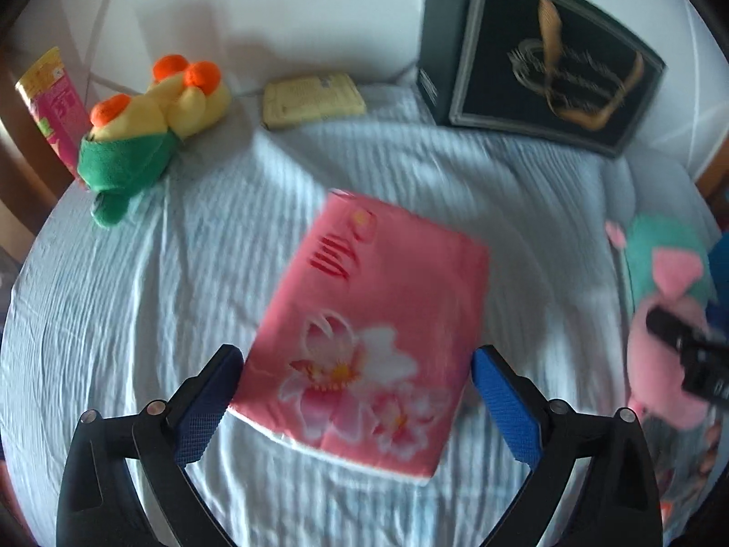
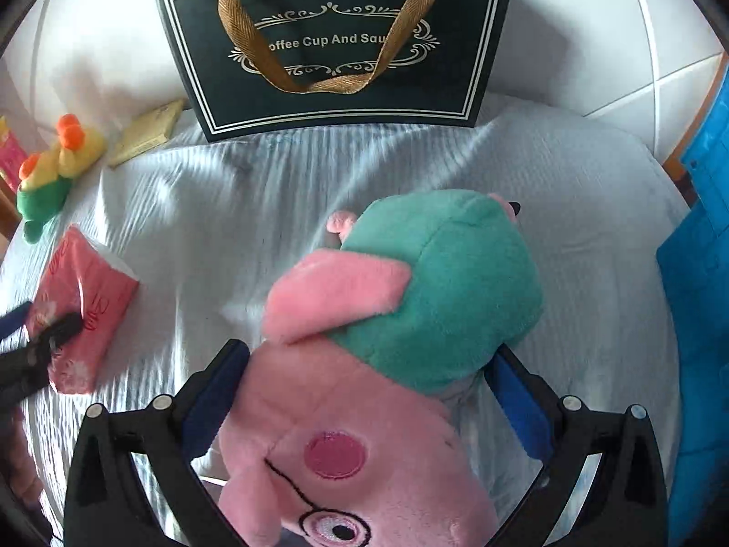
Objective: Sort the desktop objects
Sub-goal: 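Grasp the pink tissue pack with left tool while right tool grasps the pig plush, then lift the tissue pack with left tool while right tool carries the pig plush to the crate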
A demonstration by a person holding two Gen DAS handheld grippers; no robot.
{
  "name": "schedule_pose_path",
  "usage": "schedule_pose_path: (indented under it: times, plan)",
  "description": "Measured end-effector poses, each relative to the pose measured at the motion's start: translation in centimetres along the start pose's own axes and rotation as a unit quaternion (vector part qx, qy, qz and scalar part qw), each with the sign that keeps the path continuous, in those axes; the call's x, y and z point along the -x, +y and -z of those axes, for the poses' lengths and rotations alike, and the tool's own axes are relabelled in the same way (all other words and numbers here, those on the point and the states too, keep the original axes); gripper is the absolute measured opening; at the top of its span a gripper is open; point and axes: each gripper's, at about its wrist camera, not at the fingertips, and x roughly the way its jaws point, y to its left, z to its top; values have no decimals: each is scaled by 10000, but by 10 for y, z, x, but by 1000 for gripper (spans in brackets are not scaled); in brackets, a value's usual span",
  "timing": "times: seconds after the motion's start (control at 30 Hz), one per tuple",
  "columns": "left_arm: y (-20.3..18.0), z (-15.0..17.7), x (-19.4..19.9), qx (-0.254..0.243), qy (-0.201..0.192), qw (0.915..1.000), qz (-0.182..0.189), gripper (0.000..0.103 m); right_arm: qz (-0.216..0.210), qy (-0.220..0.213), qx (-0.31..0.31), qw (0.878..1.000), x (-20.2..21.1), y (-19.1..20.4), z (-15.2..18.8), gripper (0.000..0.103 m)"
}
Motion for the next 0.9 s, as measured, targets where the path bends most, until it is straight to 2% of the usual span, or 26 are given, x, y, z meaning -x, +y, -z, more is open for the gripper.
schedule_pose_path:
  times: [0.1, 0.2, 0.37, 0.57, 0.77, 0.8, 0.83, 0.9]
  plan:
    - [-12, 15, 5, -255, -22, 9992, -309, 91, 26, 46, 197, 9998, -1, -4, 4, 103]
    - [-14, 18, 14, -136, 47, 9998, -114, 91, 81, 101, 300, 9995, 4, -15, 9, 103]
    - [-14, 6, 11, -31, 114, 9990, -439, 92, -238, 157, 202, 9994, 12, -28, 9, 103]
    - [-16, -3, -3, 134, 75, 9983, -561, 92, -340, 280, 115, 9990, -2, -22, 6, 103]
    - [-17, 3, 5, 168, -115, 9984, -536, 87, -541, 340, -21, 9980, -10, -18, 8, 103]
    - [-17, 5, 12, 202, -166, 9982, -538, 87, -605, 331, -59, 9976, -10, -18, 9, 99]
    - [-17, 6, 20, 236, -216, 9980, -541, 87, -658, 320, -86, 9973, -10, -18, 10, 88]
    - [-16, 10, 35, 300, -319, 9976, -545, 87, -551, 269, 86, 9981, -1, -12, 12, 84]
